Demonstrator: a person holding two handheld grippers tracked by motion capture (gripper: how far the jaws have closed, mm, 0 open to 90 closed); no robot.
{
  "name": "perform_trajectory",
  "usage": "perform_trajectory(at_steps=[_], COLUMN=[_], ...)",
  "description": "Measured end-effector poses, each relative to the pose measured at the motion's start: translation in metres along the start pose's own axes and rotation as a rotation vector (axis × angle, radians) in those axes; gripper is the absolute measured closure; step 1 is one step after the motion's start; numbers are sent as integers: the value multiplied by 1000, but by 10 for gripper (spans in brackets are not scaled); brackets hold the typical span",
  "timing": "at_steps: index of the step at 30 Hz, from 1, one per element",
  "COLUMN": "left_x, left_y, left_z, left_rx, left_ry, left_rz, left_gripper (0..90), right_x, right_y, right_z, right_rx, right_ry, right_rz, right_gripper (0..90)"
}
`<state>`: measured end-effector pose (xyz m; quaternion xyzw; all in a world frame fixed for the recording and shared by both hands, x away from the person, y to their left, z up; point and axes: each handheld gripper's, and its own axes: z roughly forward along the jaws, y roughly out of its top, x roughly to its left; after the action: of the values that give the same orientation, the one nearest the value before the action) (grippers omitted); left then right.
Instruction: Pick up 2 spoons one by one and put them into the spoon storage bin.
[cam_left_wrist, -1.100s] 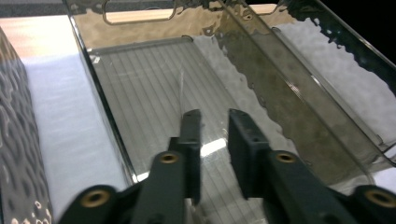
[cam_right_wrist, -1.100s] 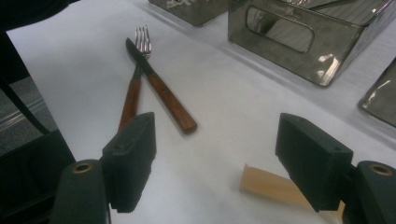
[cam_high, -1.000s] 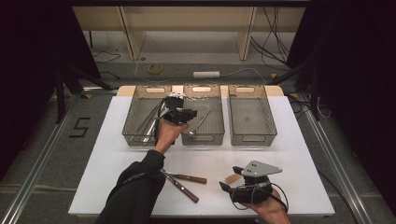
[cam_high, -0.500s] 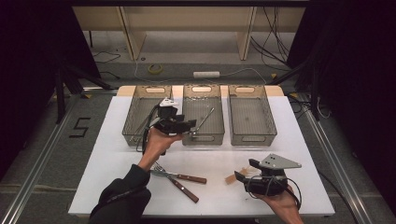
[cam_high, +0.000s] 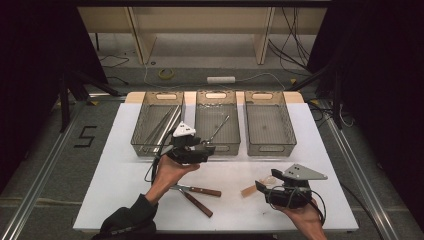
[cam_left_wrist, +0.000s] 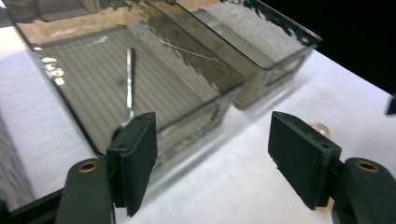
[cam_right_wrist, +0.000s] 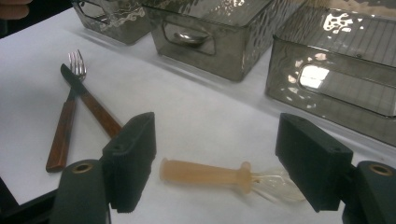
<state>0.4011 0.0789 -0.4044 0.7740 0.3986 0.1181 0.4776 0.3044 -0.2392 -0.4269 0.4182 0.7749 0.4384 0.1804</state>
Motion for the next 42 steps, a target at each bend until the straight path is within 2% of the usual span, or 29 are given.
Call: perform_trajectory(at_steps=[5, 9, 18, 29, 32, 42], left_x=[-12, -22, -45, -70, -77, -91], left_y=[-8, -13, -23, -32, -35, -44], left_z=[0, 1, 17, 37, 44, 64], left_rx=[-8, 5, 80, 145, 167, 241], left_ry=[-39, -74, -130, -174, -180, -192], left_rz=[22, 44, 88, 149, 178, 221], left_gripper=[287, 271, 254, 249, 249, 276], right_x=[-3, -4, -5, -6, -7, -7], right_y=[0, 0, -1, -2, -2, -2], right_z=[-1, -2, -3, -3, -4, -4], right_rx=[-4, -7, -4, -8, -12, -14], right_ry=[-16, -21, -28, -31, -34, -36], right_rz=[8, 15, 20, 33, 33, 34], right_gripper=[300, 300, 299, 299, 299, 298])
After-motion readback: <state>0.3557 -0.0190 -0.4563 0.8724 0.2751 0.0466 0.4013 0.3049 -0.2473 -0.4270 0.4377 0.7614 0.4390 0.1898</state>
